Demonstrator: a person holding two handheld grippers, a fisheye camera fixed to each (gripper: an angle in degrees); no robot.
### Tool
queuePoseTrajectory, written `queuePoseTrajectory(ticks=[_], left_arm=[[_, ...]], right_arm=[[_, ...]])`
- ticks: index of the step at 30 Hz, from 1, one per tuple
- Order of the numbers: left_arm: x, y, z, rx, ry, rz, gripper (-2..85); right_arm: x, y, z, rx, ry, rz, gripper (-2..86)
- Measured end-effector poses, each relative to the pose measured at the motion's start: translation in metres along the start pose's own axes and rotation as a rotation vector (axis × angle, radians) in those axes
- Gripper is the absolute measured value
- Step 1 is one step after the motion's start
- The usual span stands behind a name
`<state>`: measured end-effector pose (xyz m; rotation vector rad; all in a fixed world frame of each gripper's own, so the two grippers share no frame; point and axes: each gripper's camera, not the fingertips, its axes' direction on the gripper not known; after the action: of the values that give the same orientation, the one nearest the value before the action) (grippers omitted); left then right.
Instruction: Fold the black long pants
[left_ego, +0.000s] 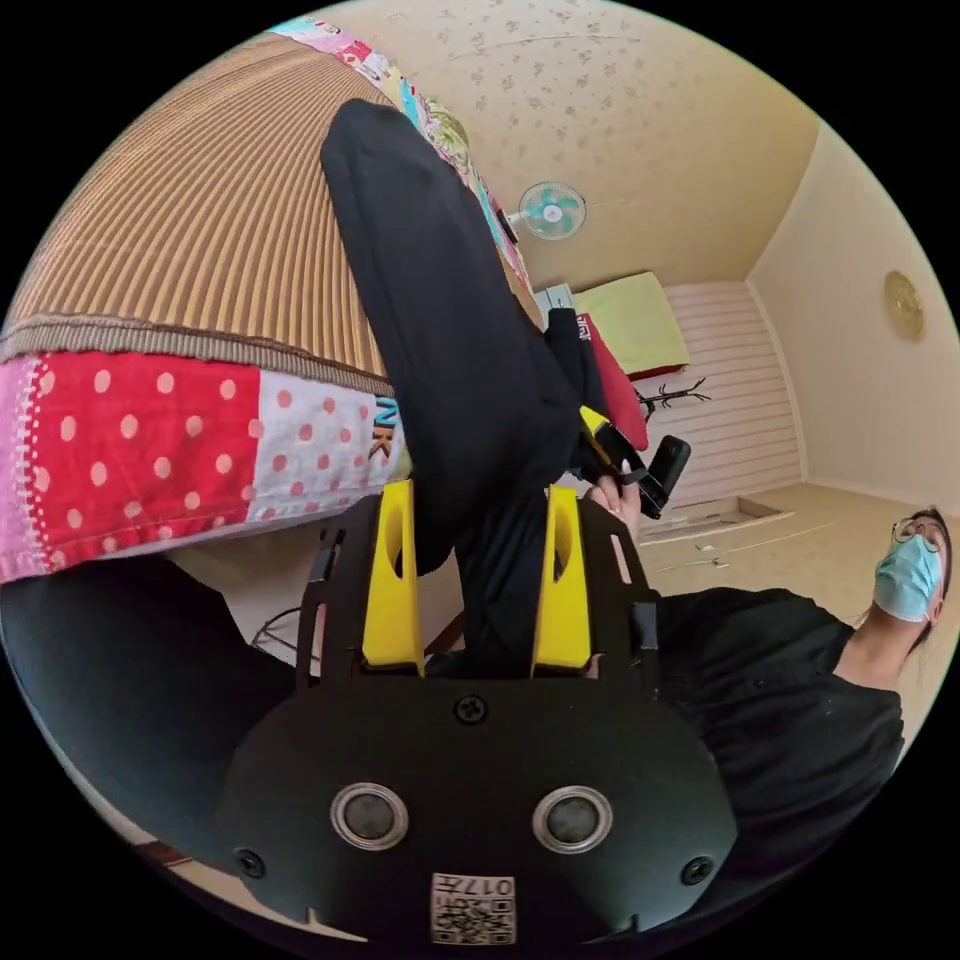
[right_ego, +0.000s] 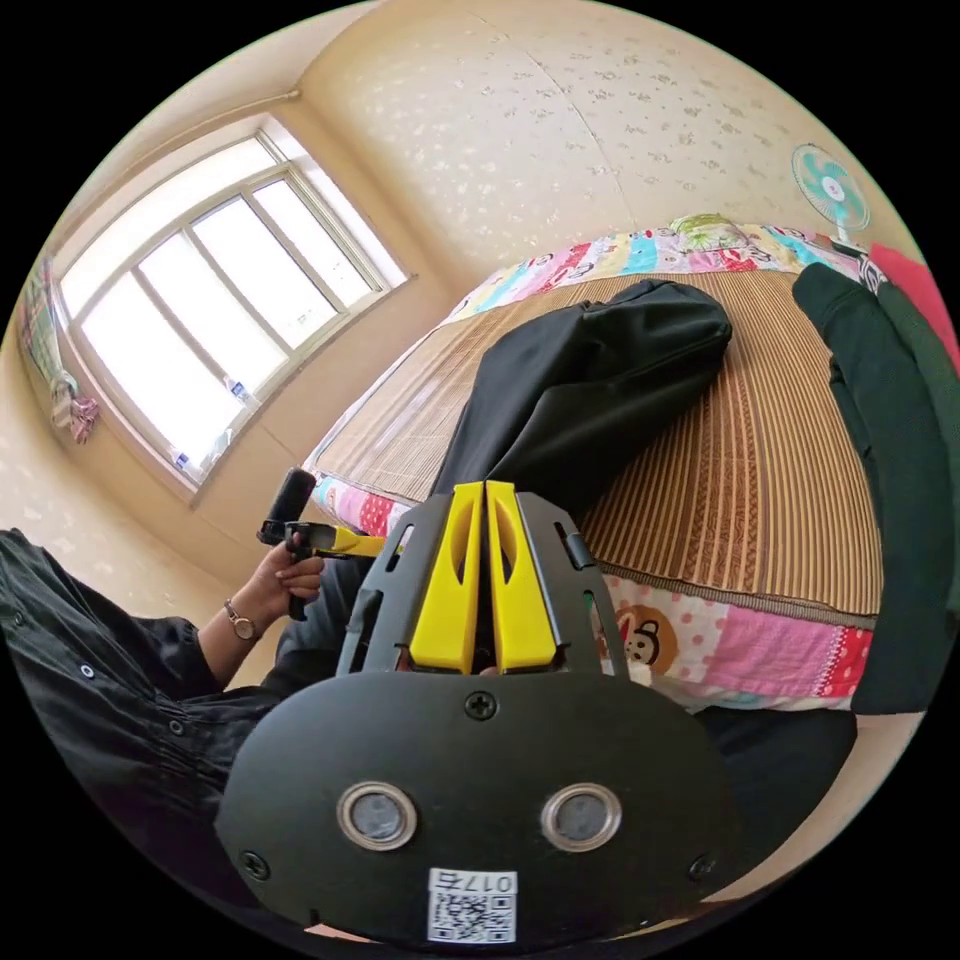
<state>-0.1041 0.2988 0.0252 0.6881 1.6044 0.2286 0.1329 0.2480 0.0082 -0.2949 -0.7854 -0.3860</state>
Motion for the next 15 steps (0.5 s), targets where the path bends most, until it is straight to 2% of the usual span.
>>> queuePoseTrajectory(ticks=[1,3,5,7,8,9,11,13,14,15], left_arm=[[-0.003,-0.004,0.012,-0.004,-0.01,-0.015,16.3],[-0.012,-0.016,0.036,-0.011,-0.043,-0.057,9.6],[-0.007,-0.024,0.039,-0.065,0.046,0.066,4.4],[0.004,-0.026,0.027,-0.087,0.122,0.198,2.6],[0.013,-0.022,0.01,-0.052,0.145,0.274,0.6],[0.017,-0.017,-0.011,0.007,0.162,0.319,0.1],[0.012,-0.008,-0.044,0.13,0.227,0.327,-0.4],[0.001,-0.001,-0.067,0.233,0.264,0.28,-0.5],[-0.003,0.004,-0.076,0.275,0.215,0.234,-0.5],[-0.003,0.006,-0.08,0.284,0.086,0.185,-0.4]], right_arm=[[0.0,0.0,0.0,-0.006,0.004,0.007,0.5],[-0.007,0.0,-0.005,-0.028,0.057,-0.025,0.4],[-0.008,0.001,-0.02,-0.016,0.071,-0.053,0.3],[-0.002,0.003,-0.055,0.126,-0.031,-0.091,0.3],[0.007,0.0,-0.077,0.18,-0.014,-0.05,0.3],[0.015,-0.003,-0.097,0.2,0.086,-0.013,0.4],[0.019,-0.009,-0.115,0.191,0.22,-0.034,0.9],[0.023,-0.015,-0.116,0.141,0.267,-0.039,1.6],[0.024,-0.019,-0.109,0.107,0.268,-0.03,2.5],[0.022,-0.022,-0.098,0.082,0.26,-0.037,3.7]])
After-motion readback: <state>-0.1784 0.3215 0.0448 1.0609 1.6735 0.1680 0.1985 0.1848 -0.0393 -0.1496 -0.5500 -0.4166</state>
